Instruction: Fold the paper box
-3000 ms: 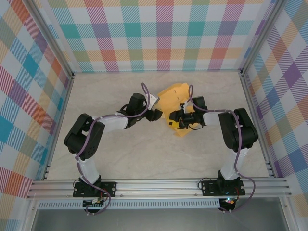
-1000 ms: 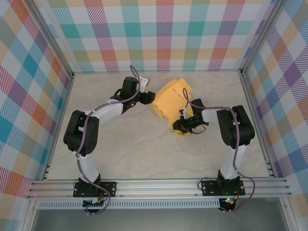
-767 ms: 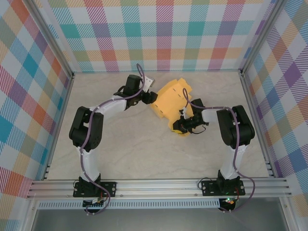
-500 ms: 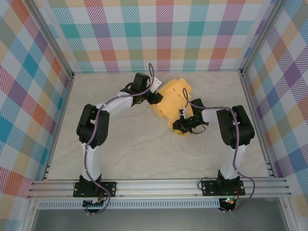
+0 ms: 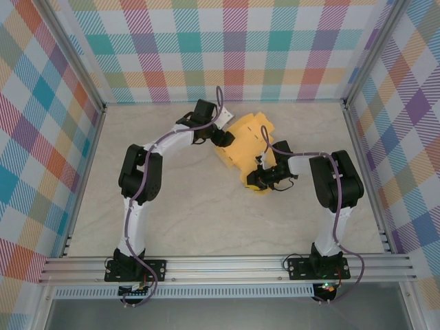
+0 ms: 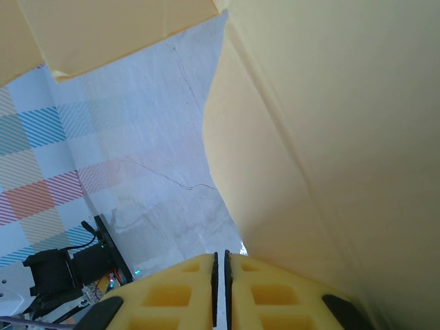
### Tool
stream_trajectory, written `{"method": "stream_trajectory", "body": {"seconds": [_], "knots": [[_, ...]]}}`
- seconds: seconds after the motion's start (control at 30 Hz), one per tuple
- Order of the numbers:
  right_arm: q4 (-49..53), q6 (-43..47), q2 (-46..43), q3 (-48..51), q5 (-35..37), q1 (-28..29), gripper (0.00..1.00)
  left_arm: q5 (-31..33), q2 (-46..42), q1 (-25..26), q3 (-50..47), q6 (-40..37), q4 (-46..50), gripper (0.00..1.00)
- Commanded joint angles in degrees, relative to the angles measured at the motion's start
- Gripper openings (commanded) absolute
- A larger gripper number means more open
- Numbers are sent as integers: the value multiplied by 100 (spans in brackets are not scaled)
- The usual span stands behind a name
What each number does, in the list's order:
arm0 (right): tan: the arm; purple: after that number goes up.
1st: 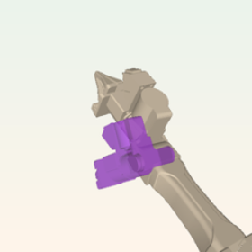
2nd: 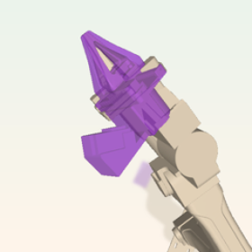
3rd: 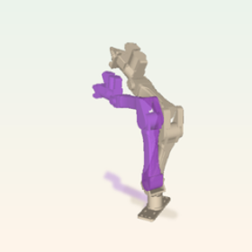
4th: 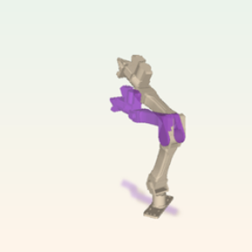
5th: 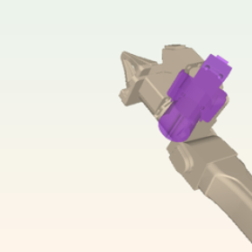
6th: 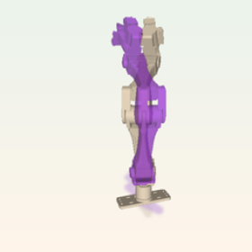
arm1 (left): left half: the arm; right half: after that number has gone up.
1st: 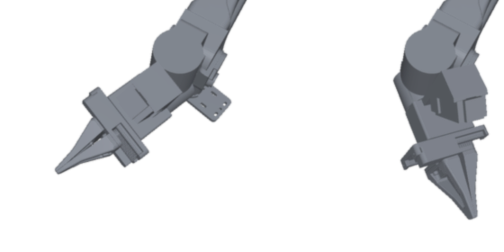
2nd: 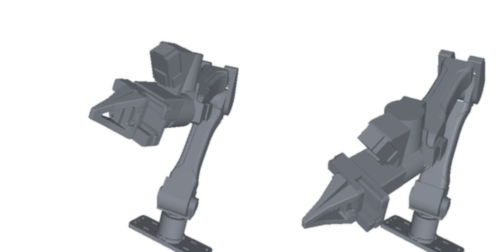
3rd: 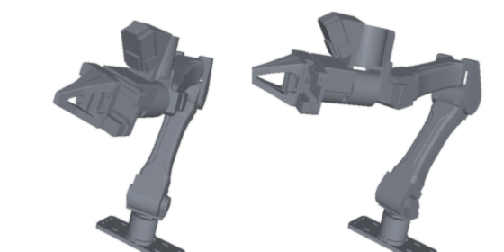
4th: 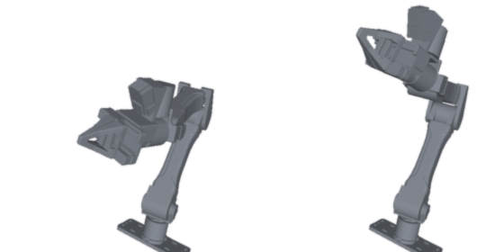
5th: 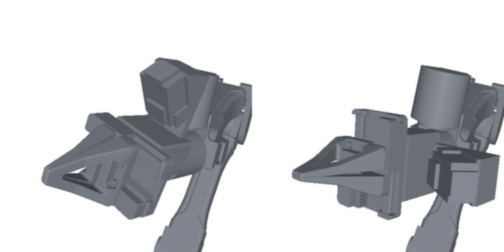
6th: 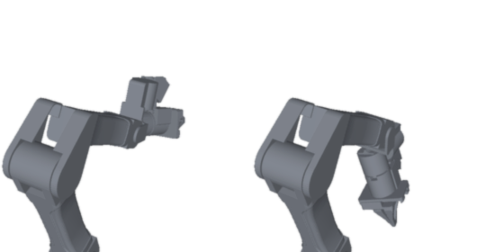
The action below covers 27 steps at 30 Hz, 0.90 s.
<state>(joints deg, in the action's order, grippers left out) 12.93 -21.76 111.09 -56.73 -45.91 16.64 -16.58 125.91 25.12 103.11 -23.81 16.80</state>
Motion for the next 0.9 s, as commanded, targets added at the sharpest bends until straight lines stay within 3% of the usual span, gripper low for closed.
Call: {"method": "stream_trajectory", "body": {"seconds": [0.0,0.13,0.2,0.67,0.87], "knots": [[-34,121,158,82,-58,34,14,-359,26,-338,313,594,169,79],[-53,121,176,79,-71,32,14,-601,300,-429,862,622,815,79],[-45,119,202,61,-97,30,13,-849,483,-422,1129,460,1134,74],[-79,103,141,114,-54,31,13,-1087,877,-318,1203,70,1318,55],[-94,93,124,126,-49,36,13,-1181,986,-249,1426,-97,1607,38]]}}
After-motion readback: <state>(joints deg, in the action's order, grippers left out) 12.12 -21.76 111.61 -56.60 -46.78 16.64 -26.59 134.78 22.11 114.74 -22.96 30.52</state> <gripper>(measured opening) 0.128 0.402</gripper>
